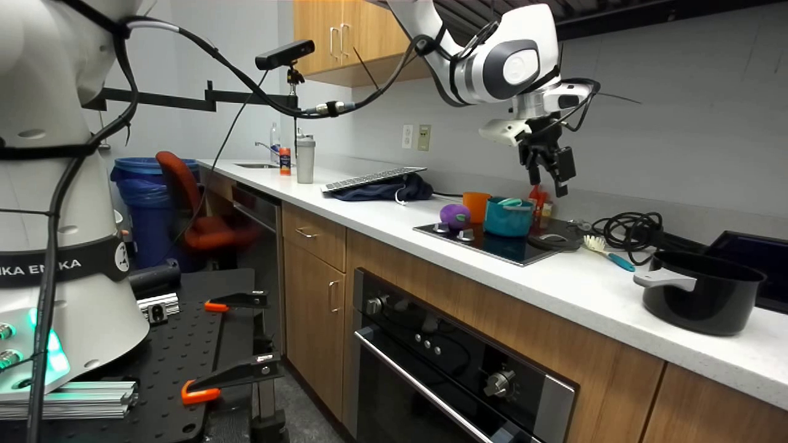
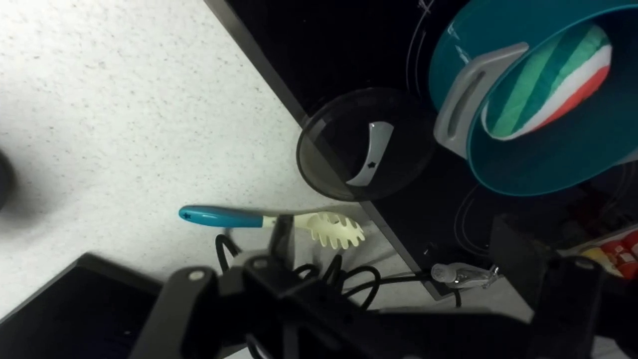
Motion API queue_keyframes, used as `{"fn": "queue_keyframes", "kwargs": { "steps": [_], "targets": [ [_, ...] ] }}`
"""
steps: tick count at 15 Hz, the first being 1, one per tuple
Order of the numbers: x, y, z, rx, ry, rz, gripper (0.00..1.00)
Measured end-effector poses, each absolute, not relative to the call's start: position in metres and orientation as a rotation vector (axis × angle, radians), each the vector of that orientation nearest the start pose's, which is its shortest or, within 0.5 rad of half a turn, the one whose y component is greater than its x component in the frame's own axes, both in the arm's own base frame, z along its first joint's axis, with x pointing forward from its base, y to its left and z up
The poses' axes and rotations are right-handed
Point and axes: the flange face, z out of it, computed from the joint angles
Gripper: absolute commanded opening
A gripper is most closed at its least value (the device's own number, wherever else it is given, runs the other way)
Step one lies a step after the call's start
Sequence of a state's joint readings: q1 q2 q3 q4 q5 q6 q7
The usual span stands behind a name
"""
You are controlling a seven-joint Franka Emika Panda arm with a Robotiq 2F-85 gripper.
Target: Pick up the lid and close the pot
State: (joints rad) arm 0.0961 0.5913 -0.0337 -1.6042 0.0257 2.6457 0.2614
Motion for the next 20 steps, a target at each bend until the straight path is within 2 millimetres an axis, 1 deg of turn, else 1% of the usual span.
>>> {"fn": "queue_keyframes", "kwargs": {
  "steps": [3, 6, 10, 14, 20],
  "targets": [
    [0.733, 0.051, 0.321, -2.990, 0.306, -0.662, 1.00],
    [0.739, 0.046, 0.309, -3.006, 0.316, -0.645, 1.00],
    [0.749, 0.037, 0.298, -3.032, 0.332, -0.608, 1.00],
    [0.756, 0.036, 0.289, -3.054, 0.336, -0.555, 1.00],
    [0.765, 0.035, 0.268, -3.083, 0.333, -0.483, 1.00]
  ]
}}
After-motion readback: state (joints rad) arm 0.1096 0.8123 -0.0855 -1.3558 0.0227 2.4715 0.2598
